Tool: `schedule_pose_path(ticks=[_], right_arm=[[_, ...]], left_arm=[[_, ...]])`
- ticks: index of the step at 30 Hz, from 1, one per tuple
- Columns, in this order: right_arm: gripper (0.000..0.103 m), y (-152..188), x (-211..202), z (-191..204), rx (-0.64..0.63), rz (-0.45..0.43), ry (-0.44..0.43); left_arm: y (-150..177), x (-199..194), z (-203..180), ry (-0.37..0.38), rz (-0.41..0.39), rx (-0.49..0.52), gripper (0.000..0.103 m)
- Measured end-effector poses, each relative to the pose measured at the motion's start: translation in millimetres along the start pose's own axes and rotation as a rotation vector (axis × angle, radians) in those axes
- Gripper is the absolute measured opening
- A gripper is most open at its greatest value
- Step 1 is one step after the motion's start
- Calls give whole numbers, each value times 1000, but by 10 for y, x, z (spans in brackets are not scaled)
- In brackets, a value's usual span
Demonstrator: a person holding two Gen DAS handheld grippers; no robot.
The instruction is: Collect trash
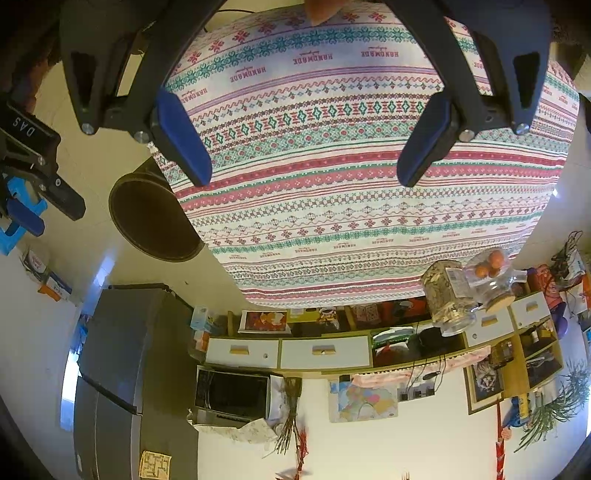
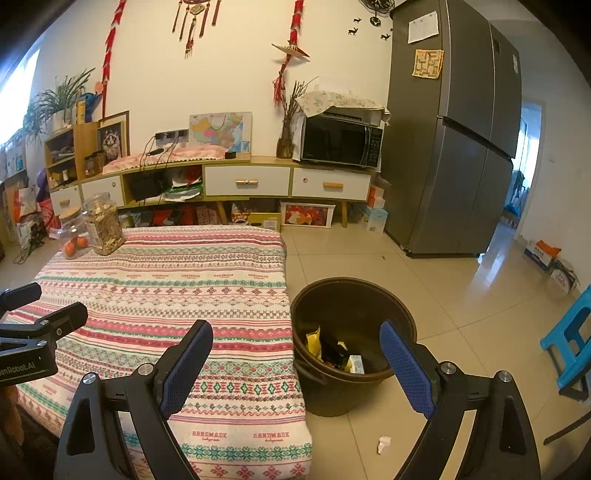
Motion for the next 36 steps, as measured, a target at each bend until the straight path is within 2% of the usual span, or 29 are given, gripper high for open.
schedule_pose_path(ticks=[27, 36], right_arm=[[94, -7, -9, 26, 13, -14, 13], [94, 4, -4, 35, 13, -12, 14]], left_arm=[[15, -13, -19, 8, 33, -16, 100], [57, 27, -35, -18, 54, 7, 100]])
Point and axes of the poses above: each gripper's, at about its wrist camera, not at the fingertips, and x roughly the way its jaws point, z to its left, y to its underside, the point moved 5 cm from there along x, roughly the way its jaws point, and after that the axes turned 1 degree about y, right-handed, at the moved point
